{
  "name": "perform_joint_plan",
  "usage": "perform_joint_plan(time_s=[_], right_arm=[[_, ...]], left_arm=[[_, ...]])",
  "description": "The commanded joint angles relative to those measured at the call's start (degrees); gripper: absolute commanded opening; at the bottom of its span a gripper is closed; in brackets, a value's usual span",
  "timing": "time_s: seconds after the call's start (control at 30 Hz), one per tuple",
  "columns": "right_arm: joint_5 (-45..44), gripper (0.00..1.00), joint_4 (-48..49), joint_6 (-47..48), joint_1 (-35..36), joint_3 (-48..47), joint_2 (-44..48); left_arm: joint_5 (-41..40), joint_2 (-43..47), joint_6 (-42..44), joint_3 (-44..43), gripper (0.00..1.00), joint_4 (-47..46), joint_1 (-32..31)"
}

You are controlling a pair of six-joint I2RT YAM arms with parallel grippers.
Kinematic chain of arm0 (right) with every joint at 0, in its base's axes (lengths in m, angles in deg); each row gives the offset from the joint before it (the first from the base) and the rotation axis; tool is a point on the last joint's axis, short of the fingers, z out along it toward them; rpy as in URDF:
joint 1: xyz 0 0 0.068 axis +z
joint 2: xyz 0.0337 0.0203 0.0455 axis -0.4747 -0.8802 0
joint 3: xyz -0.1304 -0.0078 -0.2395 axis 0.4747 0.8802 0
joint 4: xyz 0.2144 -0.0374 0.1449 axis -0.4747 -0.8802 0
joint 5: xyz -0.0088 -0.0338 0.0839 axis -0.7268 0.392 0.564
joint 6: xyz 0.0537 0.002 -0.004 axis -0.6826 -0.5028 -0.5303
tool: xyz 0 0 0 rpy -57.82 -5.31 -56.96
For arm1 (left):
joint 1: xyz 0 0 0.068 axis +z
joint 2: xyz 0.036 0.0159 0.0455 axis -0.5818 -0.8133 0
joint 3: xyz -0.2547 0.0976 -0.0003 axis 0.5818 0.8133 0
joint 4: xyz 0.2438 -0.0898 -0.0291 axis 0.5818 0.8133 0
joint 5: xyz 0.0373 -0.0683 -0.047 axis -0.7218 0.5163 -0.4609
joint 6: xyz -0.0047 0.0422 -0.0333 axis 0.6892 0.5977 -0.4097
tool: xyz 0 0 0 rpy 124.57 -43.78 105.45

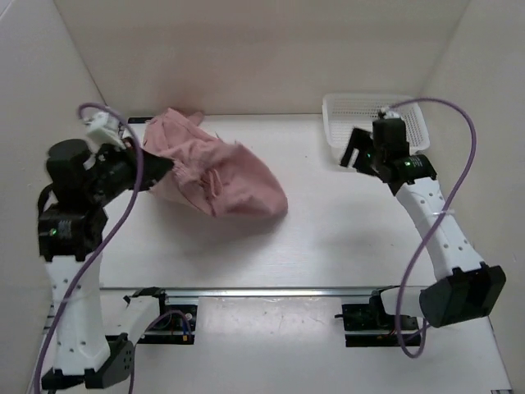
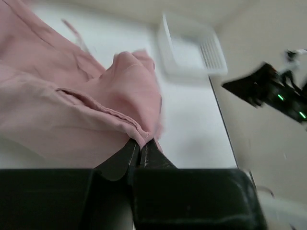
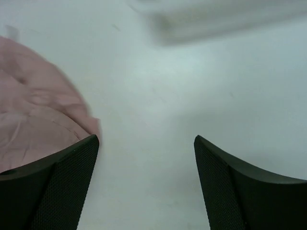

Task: Fold and stack the trousers
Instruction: Flatten the trousers out

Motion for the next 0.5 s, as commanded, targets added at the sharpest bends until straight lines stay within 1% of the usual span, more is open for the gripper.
perform_joint_plan(time_s=[0.0, 0.03, 0.07, 0.1, 0.13, 0.17, 0.2, 0.27, 0.3, 0.33, 0.37, 0.4, 0.43, 0.47], right_arm=[[10.9, 0.85, -0.8, -6.4, -8.5, 10.1, 3.3], [10.9, 0.9, -0.8, -6.4, -8.6, 11.1, 4.2], [10.9, 0.9, -1.3, -5.8, -7.4, 11.2, 5.0], [10.3, 0.92, -2.1, -5.8, -6.9, 11.2, 5.5], [8.4, 0.92, -3.2, -5.8, -6.4, 10.4, 6.3], [7.4, 0.93, -5.0, -5.8, -5.1, 9.8, 6.3], [6.7, 0.95, -5.6, -5.8, -4.6, 9.1, 7.7], [6.6, 0.97, -6.1, -5.8, -4.1, 8.3, 8.9], [7.5, 0.97, -6.1, -5.8, -3.1, 8.3, 10.0], [8.1, 0.97, -6.1, -6.3, -2.2, 8.3, 10.1], [8.1, 0.95, -6.1, -6.3, 0.7, 8.3, 10.6], [8.1, 0.94, -6.1, -7.6, 2.8, 8.3, 10.6], [8.1, 0.92, -6.1, -8.3, 5.0, 9.6, 10.6], [7.5, 0.91, -6.1, -9.3, 10.4, 10.4, 9.9]], left_arm=[[8.7, -2.1, -0.6, 8.5, 0.1, -3.1, -6.0], [8.7, -2.1, 0.5, 9.3, 0.1, -3.1, -7.5], [8.7, -2.1, 1.2, 9.9, 0.13, -3.1, -8.9], [6.2, -2.1, 2.1, 9.9, 0.27, -1.9, -11.0], [4.6, -2.1, 2.9, 9.4, 0.49, -1.0, -11.6], [2.5, -2.1, 3.6, 8.6, 0.99, 0.2, -11.6], [-2.1, -2.9, 4.7, 7.5, 1.0, 1.5, -11.6], [-5.9, -5.5, 6.0, 4.0, 1.0, 5.2, -11.6], [-10.4, -6.4, 6.0, 3.0, 1.0, 6.4, -11.6], [-12.4, -7.1, 6.0, 2.2, 1.0, 7.4, -10.9], [-14.1, -8.4, 6.0, 1.7, 1.0, 9.3, -10.3], [-15.6, -8.4, 6.0, 1.7, 0.94, 10.3, -9.7], [-19.6, -8.4, 5.0, 2.4, 0.74, 11.1, -9.1], [-21.9, -8.4, 4.4, 5.1, 0.64, 11.9, -9.1]])
